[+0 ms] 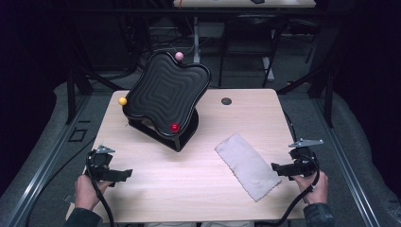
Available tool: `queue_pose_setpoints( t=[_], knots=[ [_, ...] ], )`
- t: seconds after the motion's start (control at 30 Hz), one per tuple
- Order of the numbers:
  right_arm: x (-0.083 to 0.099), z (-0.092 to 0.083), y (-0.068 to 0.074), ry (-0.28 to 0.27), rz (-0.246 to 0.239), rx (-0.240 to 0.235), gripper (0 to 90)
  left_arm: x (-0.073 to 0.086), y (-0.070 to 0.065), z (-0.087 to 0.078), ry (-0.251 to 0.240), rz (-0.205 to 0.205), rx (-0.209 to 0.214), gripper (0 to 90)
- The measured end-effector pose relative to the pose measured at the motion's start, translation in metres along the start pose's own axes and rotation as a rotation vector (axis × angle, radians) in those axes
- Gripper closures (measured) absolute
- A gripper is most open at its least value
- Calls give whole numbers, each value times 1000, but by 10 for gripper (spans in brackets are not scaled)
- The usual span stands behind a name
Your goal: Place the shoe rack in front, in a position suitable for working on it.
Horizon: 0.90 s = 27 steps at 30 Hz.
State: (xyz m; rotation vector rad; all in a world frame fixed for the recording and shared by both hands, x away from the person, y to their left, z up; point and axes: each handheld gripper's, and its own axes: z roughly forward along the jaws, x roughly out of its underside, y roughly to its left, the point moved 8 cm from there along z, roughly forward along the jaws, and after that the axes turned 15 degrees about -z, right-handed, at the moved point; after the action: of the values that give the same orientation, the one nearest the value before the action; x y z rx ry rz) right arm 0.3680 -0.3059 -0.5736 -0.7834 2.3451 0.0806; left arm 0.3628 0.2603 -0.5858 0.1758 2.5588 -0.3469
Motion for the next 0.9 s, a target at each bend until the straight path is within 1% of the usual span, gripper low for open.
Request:
queue_pose_setpoints(
  t=[0.07,0.17,0.27,0.3,0.33,0.4,0.43,0.47,0.5,0.53,0.57,0.6,0.63,0.77,0.8,0.87,0.9],
  knots=[
    [-3,2,3,-6,-10,-19,0,-1,-1,1,0,7,-1,0],
    [-5,3,7,-5,-20,-28,0,-1,-4,2,1,17,0,0],
    [-8,4,9,-10,-26,-26,0,-1,-5,2,4,21,2,0],
    [-12,5,12,-17,-33,-26,0,0,-4,2,6,19,3,0],
    [-14,4,14,-15,-38,-37,0,0,-4,2,7,21,2,0],
    [-16,5,15,-18,-43,-32,0,-1,-3,3,10,22,2,0],
    [-21,7,20,-18,-54,-43,0,-1,-3,3,10,23,3,0],
    [-24,10,22,-20,-60,-41,0,-1,-4,3,8,27,4,0],
    [-26,11,25,-16,-64,-53,0,-1,-5,2,7,27,3,0],
    [-26,11,25,-16,-64,-53,0,-1,-5,2,7,27,3,0],
    [-34,17,33,-14,-82,-65,0,-1,-6,3,7,25,5,0],
    [-34,17,33,-14,-82,-65,0,-1,-6,3,7,25,5,0],
    [-38,20,38,-12,-100,-62,0,-1,-7,5,15,30,7,0],
    [-45,25,43,-5,-113,-78,0,-1,-8,6,17,34,5,0],
    [-49,30,45,2,-116,-77,0,-2,-9,5,16,36,8,0],
    [-53,38,46,12,-118,-76,0,-2,-10,5,14,36,10,0],
    [-54,41,48,20,-117,-96,0,-2,-10,6,15,35,10,0]
  ],
)
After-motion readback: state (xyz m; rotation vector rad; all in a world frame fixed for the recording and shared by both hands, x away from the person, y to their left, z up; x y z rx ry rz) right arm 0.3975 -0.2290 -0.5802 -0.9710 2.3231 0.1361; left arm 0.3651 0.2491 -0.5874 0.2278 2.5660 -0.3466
